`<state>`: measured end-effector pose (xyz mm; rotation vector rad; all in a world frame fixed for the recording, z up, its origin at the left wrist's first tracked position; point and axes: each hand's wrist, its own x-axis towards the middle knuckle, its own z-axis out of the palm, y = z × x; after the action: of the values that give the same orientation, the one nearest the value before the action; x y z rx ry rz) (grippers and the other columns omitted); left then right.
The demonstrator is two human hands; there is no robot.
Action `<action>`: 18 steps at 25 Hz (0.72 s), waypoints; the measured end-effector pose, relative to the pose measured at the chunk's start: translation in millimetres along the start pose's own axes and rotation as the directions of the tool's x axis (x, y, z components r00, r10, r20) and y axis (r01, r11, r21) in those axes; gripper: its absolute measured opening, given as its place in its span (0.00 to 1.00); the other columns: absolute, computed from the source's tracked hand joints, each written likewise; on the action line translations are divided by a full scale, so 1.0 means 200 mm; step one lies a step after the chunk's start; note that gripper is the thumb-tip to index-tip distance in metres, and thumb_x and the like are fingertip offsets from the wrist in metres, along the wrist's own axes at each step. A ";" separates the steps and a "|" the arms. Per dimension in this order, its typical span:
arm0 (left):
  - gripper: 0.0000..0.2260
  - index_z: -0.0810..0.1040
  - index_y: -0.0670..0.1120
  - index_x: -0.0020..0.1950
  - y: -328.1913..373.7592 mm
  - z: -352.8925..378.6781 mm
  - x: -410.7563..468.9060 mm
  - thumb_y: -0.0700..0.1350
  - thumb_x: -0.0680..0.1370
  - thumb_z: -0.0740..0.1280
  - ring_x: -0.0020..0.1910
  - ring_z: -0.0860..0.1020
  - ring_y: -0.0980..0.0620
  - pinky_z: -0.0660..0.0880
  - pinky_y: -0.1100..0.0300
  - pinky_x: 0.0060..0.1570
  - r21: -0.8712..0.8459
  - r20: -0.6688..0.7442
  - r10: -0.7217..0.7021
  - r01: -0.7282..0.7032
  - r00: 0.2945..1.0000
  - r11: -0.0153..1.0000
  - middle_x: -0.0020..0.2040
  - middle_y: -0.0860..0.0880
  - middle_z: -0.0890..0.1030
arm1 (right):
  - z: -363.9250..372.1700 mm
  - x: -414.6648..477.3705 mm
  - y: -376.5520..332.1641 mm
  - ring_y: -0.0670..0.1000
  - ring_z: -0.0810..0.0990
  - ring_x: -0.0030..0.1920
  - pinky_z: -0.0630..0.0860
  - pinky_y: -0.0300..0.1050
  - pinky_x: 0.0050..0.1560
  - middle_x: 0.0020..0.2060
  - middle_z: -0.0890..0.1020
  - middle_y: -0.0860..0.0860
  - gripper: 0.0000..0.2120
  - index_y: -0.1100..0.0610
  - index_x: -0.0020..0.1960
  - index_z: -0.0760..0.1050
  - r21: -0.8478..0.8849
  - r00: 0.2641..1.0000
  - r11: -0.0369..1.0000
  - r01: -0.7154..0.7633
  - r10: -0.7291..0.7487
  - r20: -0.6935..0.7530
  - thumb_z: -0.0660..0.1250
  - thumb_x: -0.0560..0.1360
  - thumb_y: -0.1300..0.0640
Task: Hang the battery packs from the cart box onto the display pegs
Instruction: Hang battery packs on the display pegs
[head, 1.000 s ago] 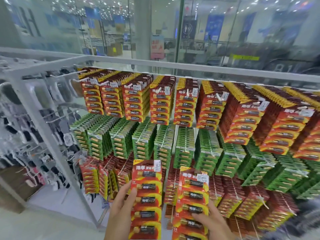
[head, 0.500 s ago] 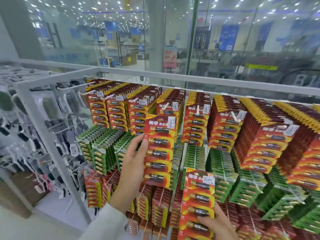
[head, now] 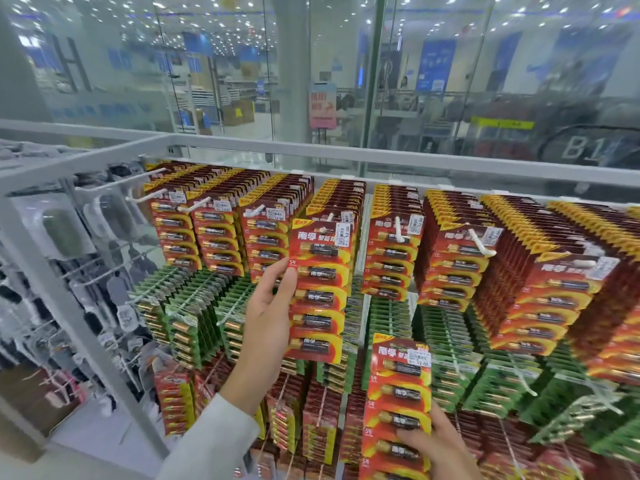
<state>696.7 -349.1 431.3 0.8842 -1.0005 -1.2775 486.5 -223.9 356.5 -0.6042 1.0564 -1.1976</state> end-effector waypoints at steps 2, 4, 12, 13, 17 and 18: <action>0.13 0.78 0.54 0.68 -0.02 0.00 0.02 0.52 0.84 0.63 0.50 0.87 0.41 0.82 0.46 0.46 0.008 -0.004 -0.018 0.019 1.000 1.000 0.54 0.46 0.88 | -0.01 0.02 0.00 0.67 0.86 0.51 0.79 0.64 0.53 0.53 0.85 0.65 0.56 0.59 0.65 0.78 0.038 1.000 0.999 0.008 -0.008 0.011 0.89 0.37 0.60; 0.11 0.78 0.55 0.66 -0.04 0.01 0.07 0.52 0.85 0.62 0.49 0.87 0.44 0.83 0.48 0.44 0.020 -0.002 -0.035 0.035 0.999 0.999 0.52 0.48 0.88 | 0.02 0.01 -0.05 0.69 0.85 0.50 0.82 0.65 0.46 0.55 0.84 0.67 0.44 0.61 0.67 0.78 0.144 0.998 0.988 0.050 -0.054 0.024 0.83 0.50 0.66; 0.11 0.79 0.49 0.58 -0.12 0.07 0.26 0.54 0.85 0.62 0.44 0.87 0.43 0.85 0.48 0.40 0.108 0.003 0.043 -0.043 0.999 0.993 0.49 0.46 0.88 | 0.04 -0.03 -0.41 0.66 0.84 0.54 0.82 0.66 0.52 0.57 0.84 0.62 0.22 0.54 0.65 0.80 0.078 0.900 0.920 0.384 -0.354 -0.254 0.63 0.80 0.42; 0.11 0.79 0.50 0.58 -0.12 0.08 0.27 0.54 0.85 0.61 0.43 0.88 0.45 0.84 0.50 0.37 0.109 0.005 0.045 -0.045 0.999 0.993 0.49 0.46 0.88 | 0.04 -0.03 -0.44 0.66 0.84 0.55 0.81 0.68 0.54 0.58 0.84 0.60 0.24 0.53 0.67 0.79 0.033 0.879 0.911 0.412 -0.387 -0.279 0.65 0.79 0.39; 0.11 0.78 0.49 0.60 -0.14 0.08 0.31 0.53 0.86 0.61 0.41 0.87 0.48 0.83 0.55 0.33 0.114 0.015 0.052 -0.054 0.999 0.992 0.47 0.50 0.88 | 0.03 -0.02 -0.50 0.64 0.85 0.56 0.79 0.69 0.58 0.58 0.85 0.58 0.25 0.52 0.68 0.78 -0.051 0.835 0.890 0.453 -0.443 -0.325 0.63 0.78 0.39; 0.11 0.78 0.49 0.60 -0.14 0.07 0.31 0.53 0.86 0.61 0.41 0.87 0.49 0.83 0.56 0.33 0.121 0.017 0.058 -0.059 0.998 0.991 0.46 0.51 0.88 | 0.03 -0.02 -0.51 0.64 0.85 0.55 0.80 0.67 0.57 0.58 0.85 0.58 0.24 0.52 0.68 0.78 -0.053 0.832 0.889 0.455 -0.446 -0.330 0.62 0.78 0.40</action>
<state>674.9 -413.5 415.8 0.9336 -1.1166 -1.1844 446.9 -250.7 446.0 -0.6651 1.2156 -1.7776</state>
